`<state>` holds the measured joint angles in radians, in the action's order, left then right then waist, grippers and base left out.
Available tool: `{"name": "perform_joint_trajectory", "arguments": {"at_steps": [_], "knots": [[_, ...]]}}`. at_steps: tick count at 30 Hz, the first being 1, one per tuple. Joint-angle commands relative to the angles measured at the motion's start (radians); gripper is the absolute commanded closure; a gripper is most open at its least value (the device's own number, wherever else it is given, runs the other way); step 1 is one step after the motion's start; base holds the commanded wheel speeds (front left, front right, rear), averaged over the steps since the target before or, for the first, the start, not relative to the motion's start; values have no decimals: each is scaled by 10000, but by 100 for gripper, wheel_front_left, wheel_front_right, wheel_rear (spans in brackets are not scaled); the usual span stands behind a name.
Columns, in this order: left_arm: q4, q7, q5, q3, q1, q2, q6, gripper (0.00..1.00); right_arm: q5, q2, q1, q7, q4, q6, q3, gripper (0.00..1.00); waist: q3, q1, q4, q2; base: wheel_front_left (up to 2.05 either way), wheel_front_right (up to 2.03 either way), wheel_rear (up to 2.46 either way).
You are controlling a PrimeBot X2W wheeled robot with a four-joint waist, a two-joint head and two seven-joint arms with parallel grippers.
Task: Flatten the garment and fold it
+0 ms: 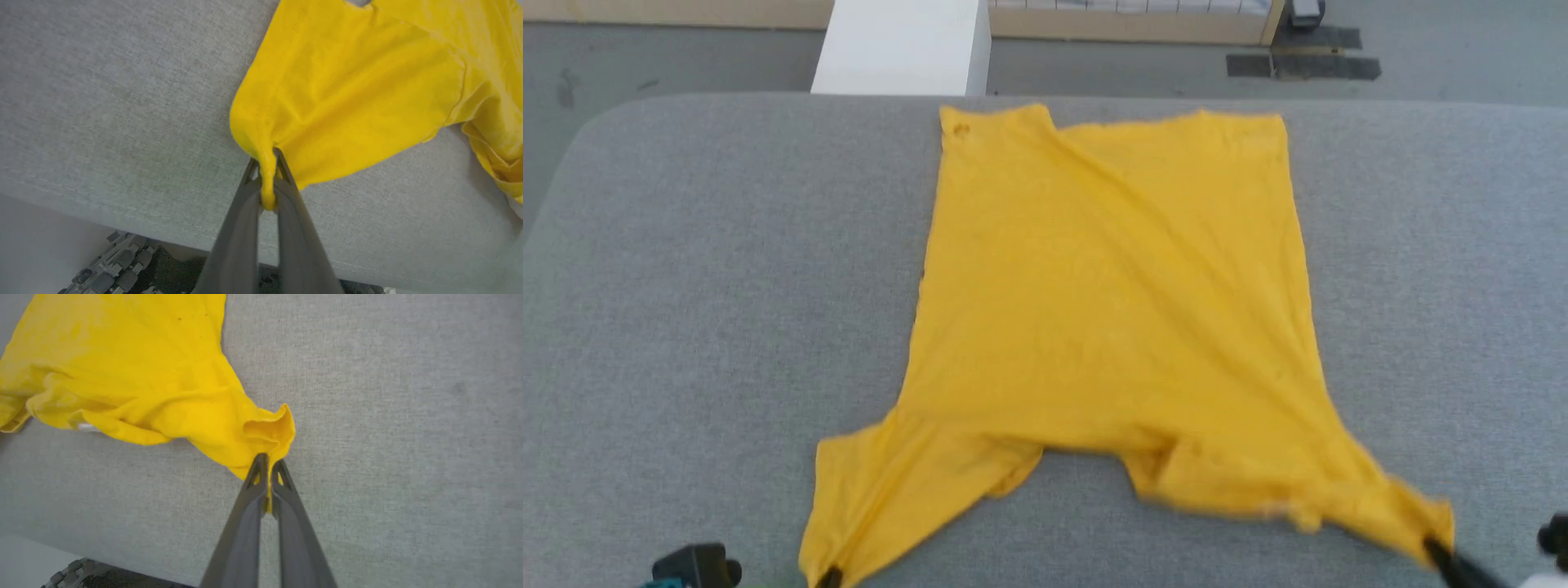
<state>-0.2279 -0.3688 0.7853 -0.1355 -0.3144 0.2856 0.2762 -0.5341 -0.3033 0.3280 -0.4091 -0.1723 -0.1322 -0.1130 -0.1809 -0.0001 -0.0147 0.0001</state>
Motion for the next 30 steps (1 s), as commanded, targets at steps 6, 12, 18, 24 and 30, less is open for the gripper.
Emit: {"name": "perform_joint_trajectory", "arguments": {"at_steps": [6, 12, 18, 24, 30], "knots": [[269, -571, 358, 58, -921, 635, -395, 100, -665, -120, 1243, -1738, 90, 15, 127, 100, 275, 1, 76, -1, 0, 0, 0], [142, -538, 577, 376, -1531, 798, -396, 100, -893, 47, 1912, -2591, -338, 15, -131, 100, 346, 1, 49, -1, 0, 0, 0], [-28, -17, 518, 611, -1332, 645, -373, 100, -559, 422, 1788, -2388, -519, 15, -399, 68, 397, 1, -89, -1, 0, 0, 0], [-364, 259, 401, 483, -835, 496, -483, 100, -576, 680, 894, -2255, -987, 15, -556, 0, 235, 1, -152, -1, 0, 0, 0], [-931, 599, 16, 276, -351, 369, -454, 100, -413, -141, -1200, -2154, -2444, 15, -1473, 0, -499, 1, -318, -1, 0, 0, 0]]}}
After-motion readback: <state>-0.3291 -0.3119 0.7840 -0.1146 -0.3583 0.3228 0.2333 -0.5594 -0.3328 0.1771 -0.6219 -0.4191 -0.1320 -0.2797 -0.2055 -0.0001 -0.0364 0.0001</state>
